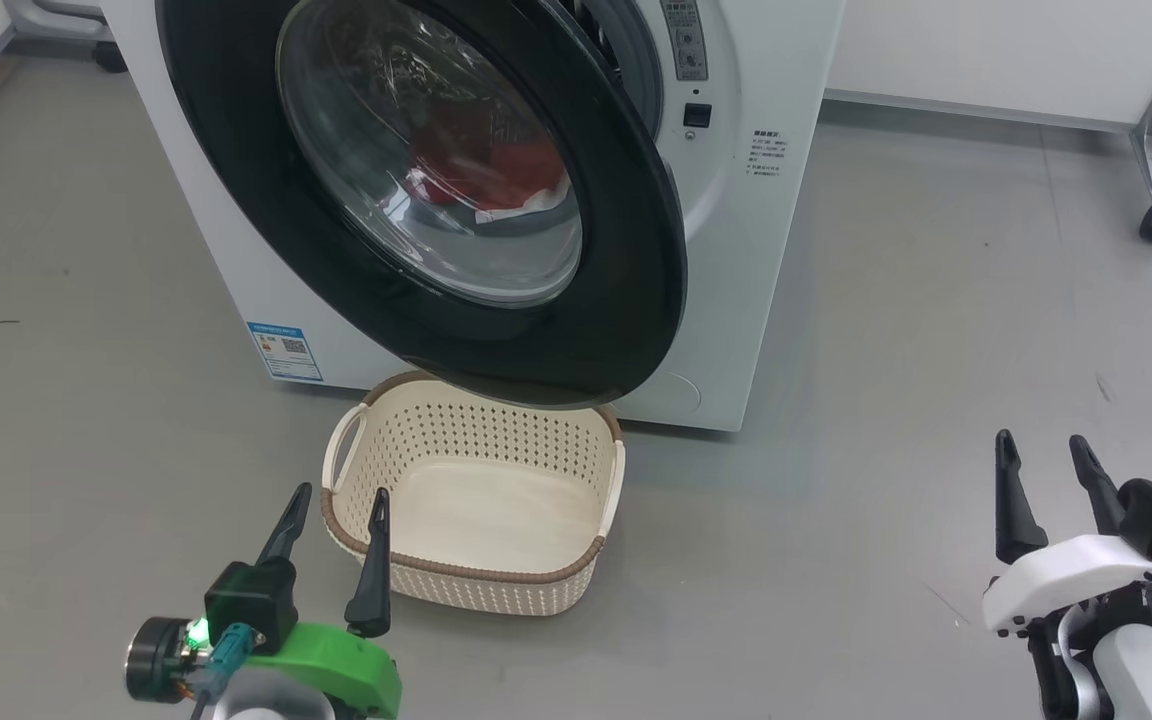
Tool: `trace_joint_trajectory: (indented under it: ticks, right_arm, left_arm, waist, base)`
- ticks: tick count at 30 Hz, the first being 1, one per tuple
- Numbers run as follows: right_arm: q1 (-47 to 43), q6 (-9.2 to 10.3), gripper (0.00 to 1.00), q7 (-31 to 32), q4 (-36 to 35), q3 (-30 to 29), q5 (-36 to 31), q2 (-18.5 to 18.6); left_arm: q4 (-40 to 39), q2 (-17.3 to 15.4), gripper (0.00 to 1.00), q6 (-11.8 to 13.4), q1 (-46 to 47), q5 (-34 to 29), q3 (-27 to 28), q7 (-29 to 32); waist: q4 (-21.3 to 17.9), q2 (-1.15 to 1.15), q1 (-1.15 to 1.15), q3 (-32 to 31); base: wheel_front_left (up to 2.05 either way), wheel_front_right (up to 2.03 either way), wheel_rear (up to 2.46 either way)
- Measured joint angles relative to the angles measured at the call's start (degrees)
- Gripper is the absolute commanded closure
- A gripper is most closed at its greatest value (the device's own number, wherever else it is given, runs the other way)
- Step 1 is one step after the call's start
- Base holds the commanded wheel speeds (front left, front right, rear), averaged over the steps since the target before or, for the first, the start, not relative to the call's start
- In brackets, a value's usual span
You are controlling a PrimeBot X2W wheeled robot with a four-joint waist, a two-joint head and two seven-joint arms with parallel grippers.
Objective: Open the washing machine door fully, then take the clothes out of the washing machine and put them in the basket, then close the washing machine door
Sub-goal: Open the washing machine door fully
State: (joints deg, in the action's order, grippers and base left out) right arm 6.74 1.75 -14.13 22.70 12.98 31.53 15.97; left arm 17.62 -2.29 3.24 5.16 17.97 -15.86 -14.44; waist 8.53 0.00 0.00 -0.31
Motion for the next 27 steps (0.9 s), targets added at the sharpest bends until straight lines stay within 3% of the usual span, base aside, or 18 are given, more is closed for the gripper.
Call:
trace_joint_trajectory:
  ticks: [10,27]
  right_arm:
    - [-2.2,1.94,0.00,-0.1,-4.4,-1.5,-0.3,-2.1]
    - [-5.0,2.53,0.00,-0.1,-8.5,-3.3,-1.1,-3.6]
  left_arm:
    - [-0.6,0.0,0.00,0.0,-0.5,-0.5,0.5,0.0]
    - [-0.8,0.0,0.00,-0.4,-0.5,-1.3,1.6,0.0]
  waist:
    - [-0.5,0.00,0.00,0.1]
    - [-0.9,0.00,0.00,0.6]
  base:
    - [0.00,0.00,0.00]
    - [0.00,0.00,0.00]
